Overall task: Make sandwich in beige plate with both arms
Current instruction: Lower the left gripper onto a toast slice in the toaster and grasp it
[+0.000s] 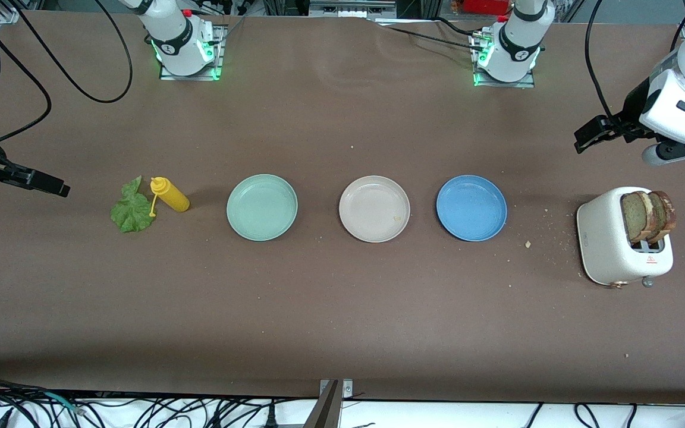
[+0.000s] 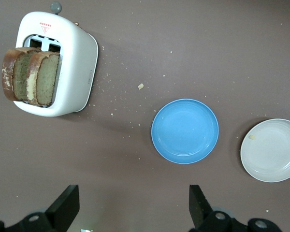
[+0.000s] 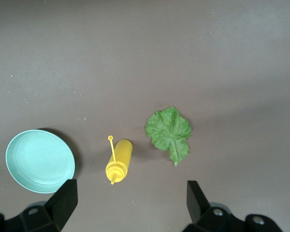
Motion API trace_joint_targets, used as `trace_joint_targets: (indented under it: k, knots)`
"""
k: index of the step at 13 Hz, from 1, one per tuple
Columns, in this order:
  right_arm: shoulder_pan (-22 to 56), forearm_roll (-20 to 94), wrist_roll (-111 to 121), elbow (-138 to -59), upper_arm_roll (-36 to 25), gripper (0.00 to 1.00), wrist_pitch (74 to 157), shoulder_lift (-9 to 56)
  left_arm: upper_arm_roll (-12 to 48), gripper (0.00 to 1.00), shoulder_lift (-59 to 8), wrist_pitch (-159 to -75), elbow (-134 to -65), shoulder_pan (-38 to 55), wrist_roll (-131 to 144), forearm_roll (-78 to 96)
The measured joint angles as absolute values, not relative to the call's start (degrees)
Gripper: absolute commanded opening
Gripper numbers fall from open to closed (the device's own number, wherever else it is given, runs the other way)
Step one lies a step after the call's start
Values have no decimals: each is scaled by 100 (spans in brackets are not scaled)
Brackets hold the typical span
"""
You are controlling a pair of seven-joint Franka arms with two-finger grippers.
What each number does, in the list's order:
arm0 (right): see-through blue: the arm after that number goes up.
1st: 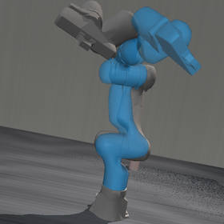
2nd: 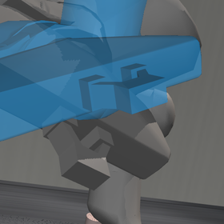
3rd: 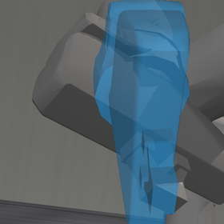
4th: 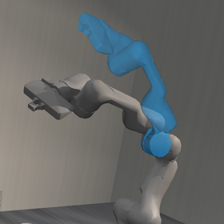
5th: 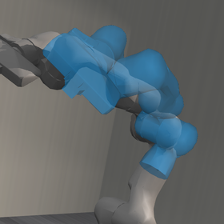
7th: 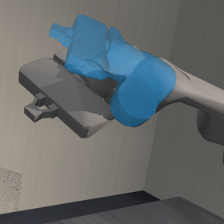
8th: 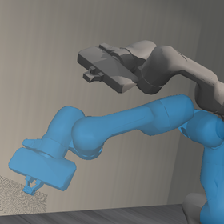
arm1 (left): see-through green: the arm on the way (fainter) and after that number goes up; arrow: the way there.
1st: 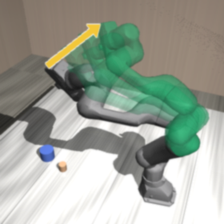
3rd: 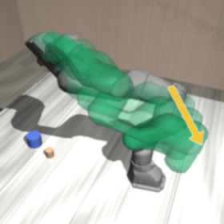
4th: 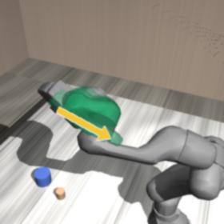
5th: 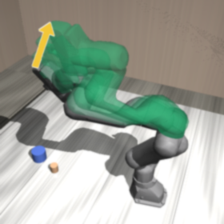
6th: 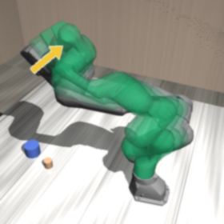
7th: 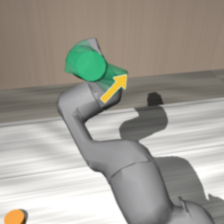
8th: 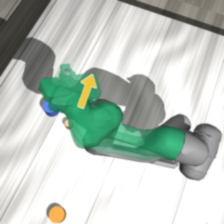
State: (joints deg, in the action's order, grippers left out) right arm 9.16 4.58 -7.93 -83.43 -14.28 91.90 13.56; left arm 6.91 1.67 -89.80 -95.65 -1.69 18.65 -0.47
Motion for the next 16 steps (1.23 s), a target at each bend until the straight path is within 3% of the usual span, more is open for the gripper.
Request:
trace_joint_targets:
  k: [6, 9, 16]
  knots:
    - [916, 458, -793, -8343, -1429, 100, 9190, 1357, 608, 97, -154, -9030, -9583, -1349, 32, -93]
    - [916, 458, -795, -8345, -1431, 100, 9190, 1357, 595, 90, -609, -9675, -9624, -1919, -549, -95]
    - [916, 458, -796, -8354, -1432, 100, 9190, 1356, 654, 76, -1686, -10619, -9747, -2031, -608, -765]
